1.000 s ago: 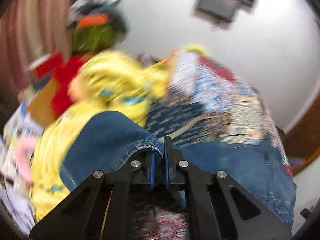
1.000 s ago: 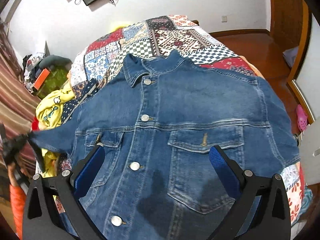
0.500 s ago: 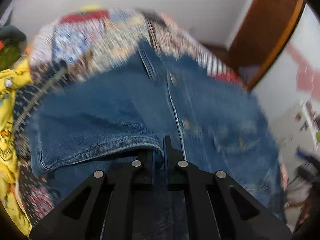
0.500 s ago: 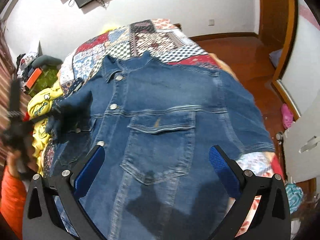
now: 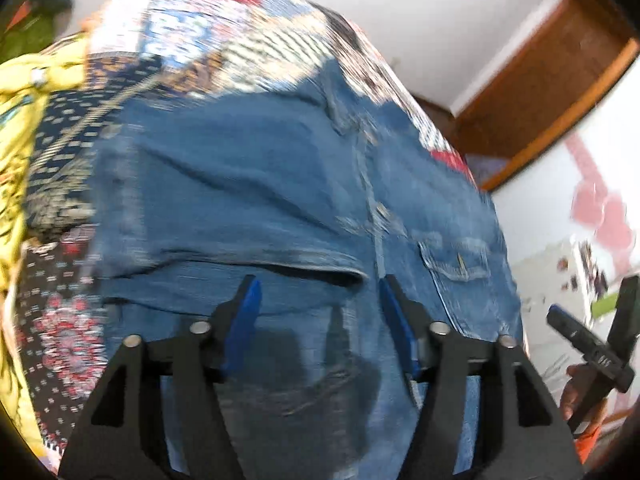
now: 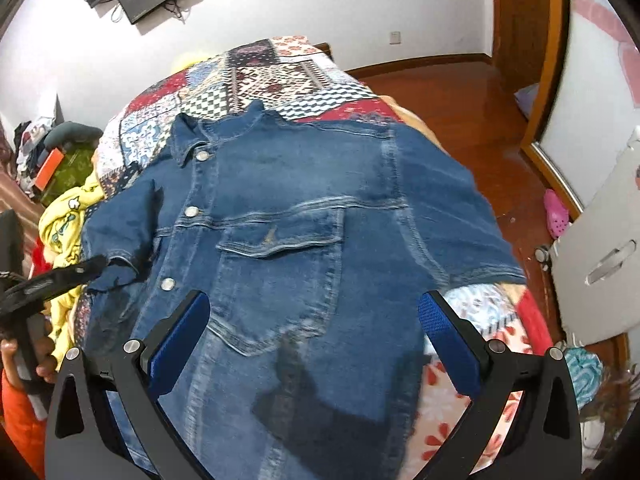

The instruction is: Fold large clothes

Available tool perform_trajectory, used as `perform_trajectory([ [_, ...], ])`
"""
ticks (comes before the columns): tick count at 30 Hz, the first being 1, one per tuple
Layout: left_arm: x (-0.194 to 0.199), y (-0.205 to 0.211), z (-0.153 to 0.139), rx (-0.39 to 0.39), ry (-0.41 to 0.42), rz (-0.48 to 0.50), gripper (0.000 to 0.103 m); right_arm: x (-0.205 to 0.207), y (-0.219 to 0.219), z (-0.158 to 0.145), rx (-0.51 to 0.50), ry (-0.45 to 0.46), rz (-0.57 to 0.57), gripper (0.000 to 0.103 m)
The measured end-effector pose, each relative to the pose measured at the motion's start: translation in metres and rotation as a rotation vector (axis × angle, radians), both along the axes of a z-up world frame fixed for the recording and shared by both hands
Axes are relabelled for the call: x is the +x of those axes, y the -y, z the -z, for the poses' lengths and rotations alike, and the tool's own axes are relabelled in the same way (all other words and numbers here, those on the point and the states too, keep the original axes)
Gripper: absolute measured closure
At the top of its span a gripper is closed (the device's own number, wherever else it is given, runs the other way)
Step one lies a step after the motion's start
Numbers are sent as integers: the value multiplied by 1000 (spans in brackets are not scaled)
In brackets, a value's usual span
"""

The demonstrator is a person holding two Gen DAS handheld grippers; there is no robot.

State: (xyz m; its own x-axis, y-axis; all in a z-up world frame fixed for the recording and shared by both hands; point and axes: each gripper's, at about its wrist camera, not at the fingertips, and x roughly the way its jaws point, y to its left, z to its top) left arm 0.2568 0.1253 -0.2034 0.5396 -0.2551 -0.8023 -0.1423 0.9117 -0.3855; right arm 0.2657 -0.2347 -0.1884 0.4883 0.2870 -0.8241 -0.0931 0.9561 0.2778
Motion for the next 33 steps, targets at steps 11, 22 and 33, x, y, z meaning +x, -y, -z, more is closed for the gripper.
perform_trajectory([
  [11,-9,-118,42,-30,-109,-320,17,4,-72,-8,-30,64,-132,0],
  [22,3,-125,63,-146,-85,-295,55,6,-82,3,-54,0,-127,0],
  [33,28,-69,-20,127,51,-175,100,-6,-71,-8,21,47,-142,0],
])
